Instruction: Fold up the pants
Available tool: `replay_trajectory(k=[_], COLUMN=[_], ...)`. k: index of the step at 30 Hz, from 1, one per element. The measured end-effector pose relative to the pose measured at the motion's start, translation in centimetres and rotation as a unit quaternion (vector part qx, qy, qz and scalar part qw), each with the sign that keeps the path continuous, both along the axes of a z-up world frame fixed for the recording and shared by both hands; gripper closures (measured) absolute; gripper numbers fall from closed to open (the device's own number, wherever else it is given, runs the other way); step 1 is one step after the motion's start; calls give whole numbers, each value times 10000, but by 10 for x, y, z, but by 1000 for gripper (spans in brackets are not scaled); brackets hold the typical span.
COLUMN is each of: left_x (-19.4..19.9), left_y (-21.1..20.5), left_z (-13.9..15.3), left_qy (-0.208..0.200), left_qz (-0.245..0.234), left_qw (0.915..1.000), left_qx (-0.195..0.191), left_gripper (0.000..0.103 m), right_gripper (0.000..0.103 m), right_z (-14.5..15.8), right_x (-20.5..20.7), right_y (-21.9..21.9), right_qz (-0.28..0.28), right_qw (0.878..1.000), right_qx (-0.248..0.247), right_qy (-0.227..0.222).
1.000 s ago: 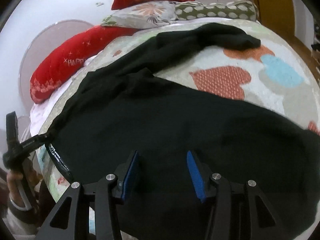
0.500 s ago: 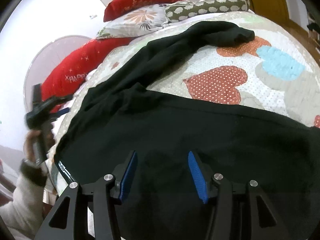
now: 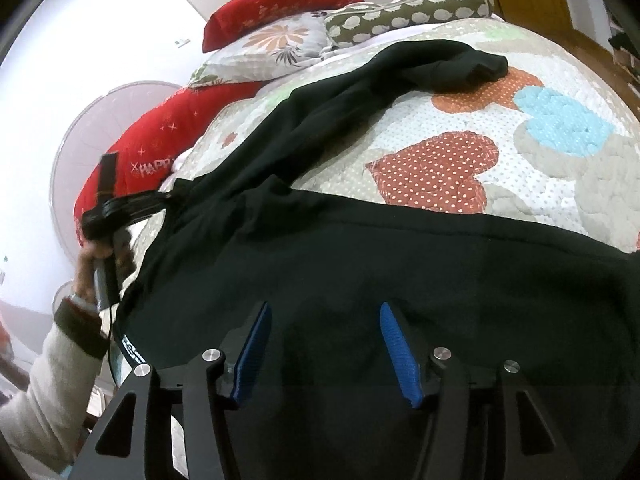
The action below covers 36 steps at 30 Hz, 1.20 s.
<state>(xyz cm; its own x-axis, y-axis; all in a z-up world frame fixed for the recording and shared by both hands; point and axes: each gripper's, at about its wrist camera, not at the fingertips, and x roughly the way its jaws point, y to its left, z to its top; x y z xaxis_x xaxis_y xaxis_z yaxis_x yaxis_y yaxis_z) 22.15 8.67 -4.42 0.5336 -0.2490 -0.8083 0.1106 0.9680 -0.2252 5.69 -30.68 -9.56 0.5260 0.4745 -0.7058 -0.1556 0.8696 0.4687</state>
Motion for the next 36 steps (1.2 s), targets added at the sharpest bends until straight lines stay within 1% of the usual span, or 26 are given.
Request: replay_trajectory(k=[2,3,4,6,7,9,10,12,13,14,15,16,18,19,20,21,22,25,28,29,30,31,32,33,35,36], left_x=[-23,-43,-67,-123,-147,-183,-199,-221,-225,-227,-223,-223,-220,-220,-220,-220,-221,-221,-221,-221,-221,-220,-218,-217,-215,-215], left_y=[-5,-9,-15,-29,-35,-42,-39,-28,-22,-19,-19,-18,-16,-18,-20,-19,-18,-9,0,2,3,5,7,10,17,21], left_z=[20,34,47,61,60,47,35,14,2,-7,-15,-17,-12,-9,-7,-6,-6,-8,-5,-4,-3,-3,-4,-4,-2,1], left_qy=[-235,-464,-733,-1133,-1126,-842,-674,-495,-339,-212,-133,-103,-166,-228,-270,-271,-267,-248,-311,-333,-353,-356,-337,-322,-344,-395], left_qz=[-179,-385,-652,-1204,-1386,-1509,-1453,-1163,-1018,-939,-844,-780,-724,-745,-763,-773,-766,-686,-632,-629,-622,-602,-562,-522,-424,-377], left_qw=[9992,9972,9933,9829,9802,9797,9805,9820,9814,9820,9861,9877,9869,9877,9886,9885,9881,9875,9870,9868,9870,9875,9880,9883,9891,9892], left_qx=[-263,-441,-609,-808,-855,-1014,-1135,-1404,-1592,-1627,-1423,-1351,-1435,-1353,-1269,-1273,-1310,-1394,-1446,-1455,-1441,-1414,-1401,-1399,-1365,-1361], left_gripper=[92,96,97,97,97,97,97,97,97,97,97,97,97,97,97,97,97,97,97,97,97,97,97,97,97,97], right_gripper=[48,48,48,48,48,48,48,48,48,48,48,48,46,43,37,35,35,35,35,35,37,43,71,97,99,100], right_z=[1,1,1,1,1,0,0,2,4,7,11,17,24,28,33,35,36,35,23,18,12,7,0,-9,-9,-1], right_x=[2,2,2,2,2,2,2,3,3,4,4,6,9,10,13,15,20,45,83,97,109,119,129,138,138,131], right_y=[0,0,0,-3,-4,-9,-11,-12,-13,-12,-11,-12,-13,-15,-18,-21,-24,-44,-65,-70,-73,-76,-77,-79,-82,-81], right_qz=[-10,-3,0,-11,-25,-83,-110,-142,-138,-125,-109,-100,-129,-181,-276,-329,-381,-731,-1039,-1053,-1051,-1087,-1165,-1245,-1317,-1271], right_qw=[10000,10000,10000,10000,9999,9995,9993,9990,9991,9993,9994,9993,9987,9983,9974,9968,9963,9939,9899,9881,9864,9846,9815,9765,9734,9739], right_qx=[-2,-11,-3,77,132,302,364,411,396,351,319,354,467,522,597,644,678,742,941,1110,1256,1362,1520,1757,1876,1876], right_qy=[1,-1,-7,-14,-10,-2,12,35,30,10,-25,-70,-135,-199,-308,-353,-370,-373,-207,-178,-158,-114,-44,55,41,-105])
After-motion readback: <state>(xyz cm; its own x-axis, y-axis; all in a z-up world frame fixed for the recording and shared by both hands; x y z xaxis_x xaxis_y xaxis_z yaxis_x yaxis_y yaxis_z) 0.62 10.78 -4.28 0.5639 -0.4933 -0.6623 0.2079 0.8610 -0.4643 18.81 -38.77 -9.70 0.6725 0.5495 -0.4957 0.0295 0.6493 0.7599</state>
